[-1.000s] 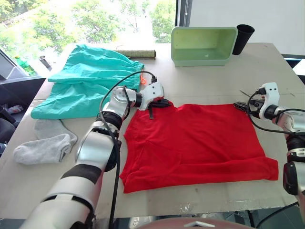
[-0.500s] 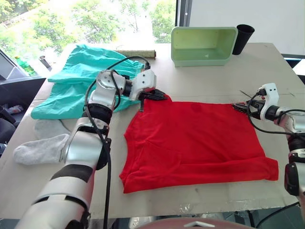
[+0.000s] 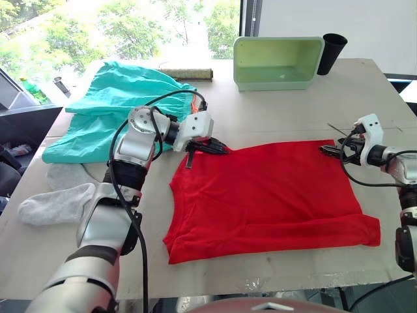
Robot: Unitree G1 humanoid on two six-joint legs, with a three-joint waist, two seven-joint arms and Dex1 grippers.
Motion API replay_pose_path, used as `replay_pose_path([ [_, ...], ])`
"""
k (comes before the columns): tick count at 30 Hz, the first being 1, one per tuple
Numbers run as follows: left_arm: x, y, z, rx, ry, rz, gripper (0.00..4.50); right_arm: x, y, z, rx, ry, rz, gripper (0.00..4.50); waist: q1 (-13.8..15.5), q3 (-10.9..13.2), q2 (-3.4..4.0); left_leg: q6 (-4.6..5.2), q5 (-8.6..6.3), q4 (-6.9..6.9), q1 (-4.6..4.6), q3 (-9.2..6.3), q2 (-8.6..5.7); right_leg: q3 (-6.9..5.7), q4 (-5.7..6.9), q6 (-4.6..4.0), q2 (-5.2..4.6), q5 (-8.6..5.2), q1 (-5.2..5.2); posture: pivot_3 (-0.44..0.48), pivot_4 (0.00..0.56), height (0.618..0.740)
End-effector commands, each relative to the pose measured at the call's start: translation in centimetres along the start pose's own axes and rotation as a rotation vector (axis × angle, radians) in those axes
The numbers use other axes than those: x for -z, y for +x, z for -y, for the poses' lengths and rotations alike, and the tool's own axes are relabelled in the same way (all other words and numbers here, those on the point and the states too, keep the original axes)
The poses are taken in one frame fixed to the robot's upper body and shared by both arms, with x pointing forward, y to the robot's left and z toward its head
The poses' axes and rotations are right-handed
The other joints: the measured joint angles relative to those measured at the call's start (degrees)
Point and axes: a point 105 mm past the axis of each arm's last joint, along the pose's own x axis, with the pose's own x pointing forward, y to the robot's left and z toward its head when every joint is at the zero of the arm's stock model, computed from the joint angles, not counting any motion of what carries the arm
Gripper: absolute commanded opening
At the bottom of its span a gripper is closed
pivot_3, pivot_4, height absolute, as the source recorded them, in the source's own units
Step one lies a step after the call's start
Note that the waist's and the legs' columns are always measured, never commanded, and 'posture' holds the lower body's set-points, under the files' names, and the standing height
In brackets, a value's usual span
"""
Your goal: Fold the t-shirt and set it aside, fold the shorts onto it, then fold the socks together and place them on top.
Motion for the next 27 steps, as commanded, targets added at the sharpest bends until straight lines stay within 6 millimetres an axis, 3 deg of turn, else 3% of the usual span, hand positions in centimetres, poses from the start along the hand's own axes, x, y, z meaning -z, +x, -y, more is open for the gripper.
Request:
replay_pose_path([
  [1, -1.1, -0.4, 0.5, 0.016, 0.03, 0.011, 0.07, -1.6, -0.1, 0.3, 0.015, -0.057, 0.032, 4.5, 0.1, 0.0, 0.0, 0.0, 0.0, 0.0, 0.0, 0.0, 0.0, 0.0, 0.01, 0.0, 0.0, 0.0, 0.0, 0.0, 0.15, 0.74],
  [8, -0.9, 0.0, 2.2, 0.067, 0.009, 0.009, 0.07, -1.8, -0.6, 0.6, -0.007, -0.094, 0.014, 4.5, 0.1, 0.0, 0.01, 0.0, 0.0, 0.0, 0.01, 0.0, 0.0, 0.02, -0.01, 0.0, -0.01, 0.0, 0.02, 0.0, 0.15, 0.74],
  [18, -0.5, 0.5, 2.7, 0.084, 0.008, 0.001, 0.07, -2.4, -0.6, 0.3, -0.049, -0.245, -0.013, 4.5, 0.1, 0.0, 0.02, 0.0, 0.0, 0.0, 0.04, 0.01, 0.0, 0.04, 0.0, 0.0, 0.0, -0.01, 0.02, 0.0, 0.15, 0.74],
  [27, -0.4, 0.6, 2.6, 0.075, 0.011, 0.004, 0.07, -2.8, 0.3, 0.4, -0.045, -0.256, -0.014, 4.5, 0.1, 0.0, 0.02, -0.01, 0.0, 0.0, 0.05, 0.02, 0.0, 0.04, 0.0, 0.0, 0.0, 0.0, 0.03, 0.0, 0.15, 0.74],
])
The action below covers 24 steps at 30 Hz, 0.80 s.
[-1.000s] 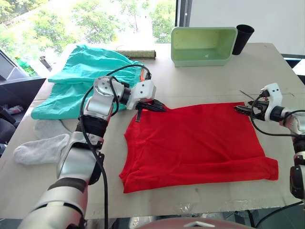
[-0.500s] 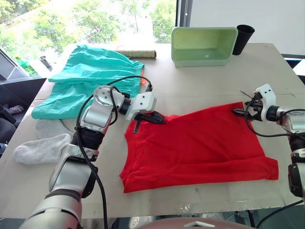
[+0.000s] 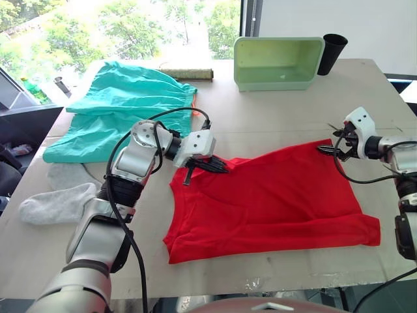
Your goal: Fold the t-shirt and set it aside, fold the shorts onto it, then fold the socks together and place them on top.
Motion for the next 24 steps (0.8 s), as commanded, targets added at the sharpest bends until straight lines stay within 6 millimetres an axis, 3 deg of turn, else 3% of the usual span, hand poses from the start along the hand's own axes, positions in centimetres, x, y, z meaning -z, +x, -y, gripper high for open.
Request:
replay_pose_path([
  [1, -0.7, -0.2, -0.1, -0.007, 0.038, 0.01, 0.01, -1.2, -0.4, 0.6, 0.016, -0.031, 0.02, 4.24, 0.0, 0.0, 0.0, 0.0, 0.0, 0.0, 0.0, 0.0, 0.0, 0.0, 0.0, 0.0, 0.0, 0.0, 0.0, 0.0, 0.15, 0.74],
  [3, -0.6, -0.2, -0.1, -0.009, 0.037, 0.01, 0.0, -1.1, -0.4, 0.7, 0.015, -0.034, 0.019, 3.79, 0.0, 0.0, 0.0, 0.0, 0.0, 0.0, 0.0, 0.01, 0.0, 0.0, 0.01, 0.0, 0.0, 0.0, 0.0, 0.0, 0.15, 0.74],
  [7, -0.6, -0.2, -0.1, -0.011, 0.038, 0.01, 0.0, -1.2, -0.3, 0.7, 0.013, -0.036, 0.022, 2.18, -0.1, 0.0, 0.0, 0.0, 0.0, 0.0, 0.01, 0.01, 0.0, 0.0, 0.01, 0.0, 0.0, 0.0, 0.0, 0.0, 0.15, 0.74],
  [11, -0.6, -0.2, -0.2, -0.011, 0.039, 0.011, 0.0, -1.2, 0.0, 0.6, 0.011, -0.04, 0.025, 0.08, -0.1, 0.0, 0.0, 0.0, 0.0, 0.0, 0.01, 0.02, 0.0, 0.01, 0.01, 0.0, 0.0, 0.0, 0.0, 0.0, 0.15, 0.74],
  [17, -0.4, -0.3, -0.2, -0.014, 0.037, 0.009, 0.0, -1.3, 0.1, 0.8, 0.026, -0.043, 0.034, 0.08, 0.0, 0.0, 0.0, 0.0, 0.0, 0.0, 0.01, 0.02, 0.0, 0.01, 0.01, 0.0, 0.0, 0.0, 0.01, 0.0, 0.15, 0.74],
  [24, -0.6, -0.8, -0.7, -0.077, 0.028, 0.032, 0.0, -2.7, -2.0, 1.6, 0.05, -0.011, 0.12, 0.08, 0.0, 0.0, 0.01, 0.0, 0.0, 0.0, 0.0, 0.01, 0.0, 0.01, 0.01, 0.0, 0.0, 0.0, 0.0, 0.0, 0.15, 0.74],
])
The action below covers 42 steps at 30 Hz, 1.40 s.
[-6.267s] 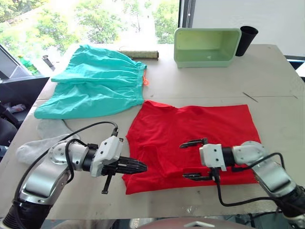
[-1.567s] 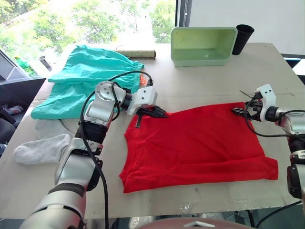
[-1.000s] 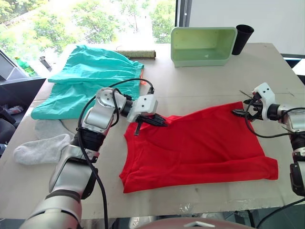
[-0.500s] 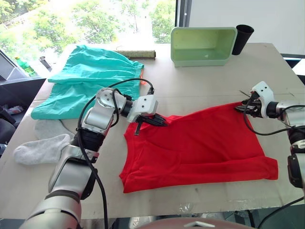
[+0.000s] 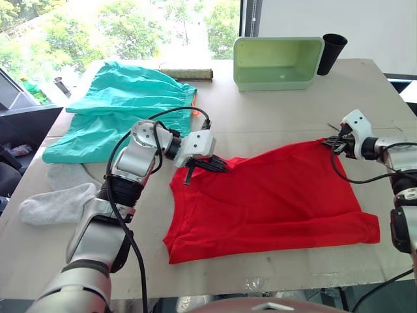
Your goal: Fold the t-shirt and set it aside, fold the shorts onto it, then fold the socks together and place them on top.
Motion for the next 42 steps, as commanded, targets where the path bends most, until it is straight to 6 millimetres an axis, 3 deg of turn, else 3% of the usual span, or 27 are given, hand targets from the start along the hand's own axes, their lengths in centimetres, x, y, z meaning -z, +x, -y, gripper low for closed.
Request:
replay_pose_path([
  [1, -0.5, -1.0, -0.9, -0.082, 0.003, 0.036, 0.0, -2.6, -2.3, 1.4, 0.051, 0.002, 0.115, 0.08, 0.0, 0.0, 0.0, 0.0, 0.0, 0.0, 0.0, 0.0, 0.0, 0.0, 0.0, 0.0, 0.0, 0.0, 0.0, 0.0, 0.15, 0.74],
  [7, -0.6, -2.3, -2.0, -0.184, -0.024, 0.055, 0.0, -3.2, -4.9, 1.4, 0.089, 0.084, 0.202, 0.08, 0.0, 0.0, 0.0, 0.0, 0.0, 0.0, 0.05, -0.02, 0.0, 0.0, 0.0, 0.0, -0.03, 0.0, 0.05, 0.0, 0.15, 0.74],
  [12, -0.7, -2.4, -0.7, -0.161, -0.031, 0.054, 0.0, -2.2, -6.9, -0.1, 0.093, 0.126, 0.225, 0.08, 0.2, 0.0, 0.01, 0.0, -0.01, -0.06, 0.01, -0.09, 0.0, -0.04, -0.06, -0.01, -0.05, 0.0, 0.04, 0.0, 0.15, 0.74],
  [21, -1.5, -0.8, 2.0, -0.095, -0.039, 0.074, 0.0, -2.3, -9.0, -2.4, 0.107, 0.172, 0.41, 0.08, 0.2, 0.0, 0.02, -0.01, -0.02, -0.07, 0.16, -0.1, 0.0, -0.01, 0.0, -0.01, -0.09, 0.0, 0.14, 0.0, 0.15, 0.74],
  [25, -1.3, -0.1, 3.3, -0.071, -0.049, 0.062, 0.0, -0.4, -9.6, -3.3, 0.122, 0.218, 0.383, 0.08, 0.5, 0.0, 0.02, -0.01, -0.02, -0.1, 0.16, -0.1, 0.0, -0.01, -0.04, -0.02, -0.08, -0.01, 0.14, 0.0, 0.15, 0.74],
  [35, -0.4, 0.3, 4.0, -0.06, -0.063, 0.025, 0.0, 2.9, -11.5, -5.8, 0.088, 0.362, 0.322, 0.08, 1.1, 0.0, 0.04, 0.0, -0.05, -0.14, 0.21, -0.11, 0.01, 0.02, -0.06, -0.01, -0.13, -0.01, 0.14, 0.0, 0.15, 0.74],
  [42, 0.2, 0.2, 4.4, -0.025, -0.06, -0.012, 0.0, 5.8, -11.4, -6.5, 0.124, 0.392, 0.19, 0.08, 1.5, 0.0, 0.06, -0.24, -0.19, -0.17, 0.2, -0.12, 0.0, 0.01, -0.14, -0.01, -0.14, -0.02, 0.13, 0.0, 0.15, 0.74],
])
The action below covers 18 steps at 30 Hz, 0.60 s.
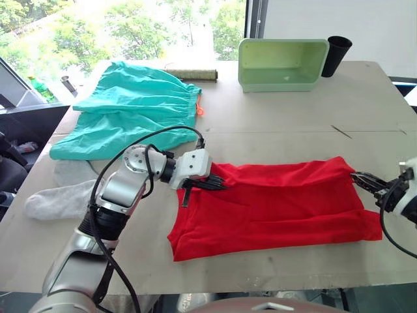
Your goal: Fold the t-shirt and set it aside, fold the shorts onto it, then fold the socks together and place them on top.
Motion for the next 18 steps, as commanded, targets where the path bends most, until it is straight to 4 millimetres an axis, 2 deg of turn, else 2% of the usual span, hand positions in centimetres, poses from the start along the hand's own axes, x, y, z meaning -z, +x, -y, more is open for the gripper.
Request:
replay_pose_path([
  [1, -0.2, -0.2, 0.0, 0.017, 0.045, -0.019, 0.0, -0.4, -0.3, 0.3, 0.038, -0.03, -0.008, 0.08, 0.0, 0.0, 0.0, 0.0, 0.0, 0.0, 0.0, 0.0, 0.0, 0.0, -0.01, 0.0, 0.0, 0.0, 0.0, 0.0, 0.15, 0.74],
  [4, 0.3, 0.2, 0.1, 0.027, 0.049, -0.032, 0.0, -0.1, -0.3, 0.2, 0.035, 0.018, -0.009, 0.08, 0.0, 0.0, 0.01, -0.01, 0.0, -0.01, 0.0, 0.0, 0.0, 0.0, -0.03, 0.0, 0.0, 0.0, 0.0, 0.0, 0.15, 0.74],
  [7, 0.7, 0.6, 0.5, 0.047, 0.044, -0.037, 0.0, -0.2, -0.5, 0.3, 0.031, 0.032, -0.009, 0.9, 0.1, 0.0, 0.0, -0.01, 0.0, -0.02, 0.0, 0.0, 0.0, 0.0, -0.04, 0.0, 0.0, 0.0, 0.0, 0.0, 0.15, 0.74],
  [9, 1.2, 0.6, 0.8, 0.063, 0.045, -0.051, 0.76, -0.4, -1.0, 0.3, 0.022, 0.036, -0.008, 1.96, 0.1, 0.0, 0.01, 0.0, -0.01, -0.03, -0.02, 0.0, 0.0, 0.0, -0.06, 0.0, 0.0, 0.0, -0.01, 0.0, 0.15, 0.74],
  [10, 1.4, 0.6, 1.0, 0.071, 0.044, -0.06, 1.01, -0.6, -1.3, 0.1, 0.008, 0.04, -0.007, 2.29, 0.1, 0.0, 0.01, 0.0, -0.01, -0.04, -0.02, 0.0, 0.0, 0.0, -0.07, 0.0, 0.0, 0.0, -0.01, 0.0, 0.15, 0.74],
  [12, 1.7, 0.3, 1.2, 0.074, 0.039, -0.072, 2.0, -0.9, -2.1, -0.4, -0.031, 0.051, -0.015, 3.35, 0.1, 0.0, 0.03, 0.01, -0.01, -0.07, -0.02, 0.0, 0.0, 0.0, -0.11, 0.0, 0.0, 0.0, 0.0, 0.0, 0.15, 0.74],
  [14, 2.0, -0.1, 1.5, 0.081, 0.026, -0.084, 2.79, -1.2, -2.8, -0.7, -0.058, 0.058, -0.025, 4.22, 0.1, 0.0, 0.04, 0.02, -0.02, -0.12, -0.03, 0.0, 0.0, -0.01, -0.16, 0.0, 0.0, 0.0, -0.01, 0.0, 0.15, 0.74],
  [15, 2.0, -0.4, 1.7, 0.085, 0.019, -0.086, 3.27, -1.4, -3.1, -0.8, -0.064, 0.052, -0.03, 4.5, 0.1, 0.0, 0.04, 0.02, -0.02, -0.13, -0.03, 0.0, 0.0, -0.01, -0.19, 0.0, 0.0, 0.0, -0.01, 0.0, 0.15, 0.74],
  [17, 1.9, -0.9, 1.7, 0.081, 0.006, -0.081, 4.15, -1.9, -3.5, -1.0, -0.089, 0.051, -0.035, 4.5, 0.1, 0.0, 0.04, 0.02, -0.02, -0.13, -0.03, -0.01, 0.0, -0.01, -0.2, 0.0, 0.0, 0.0, -0.01, 0.0, 0.15, 0.74],
  [18, 1.8, -1.2, 1.7, 0.074, -0.004, -0.075, 4.42, -2.2, -3.8, -1.2, -0.102, 0.05, -0.039, 4.5, 0.1, 0.0, 0.04, 0.02, -0.03, -0.14, -0.03, -0.01, 0.01, -0.01, -0.23, 0.01, 0.0, 0.0, -0.01, 0.0, 0.15, 0.74],
])
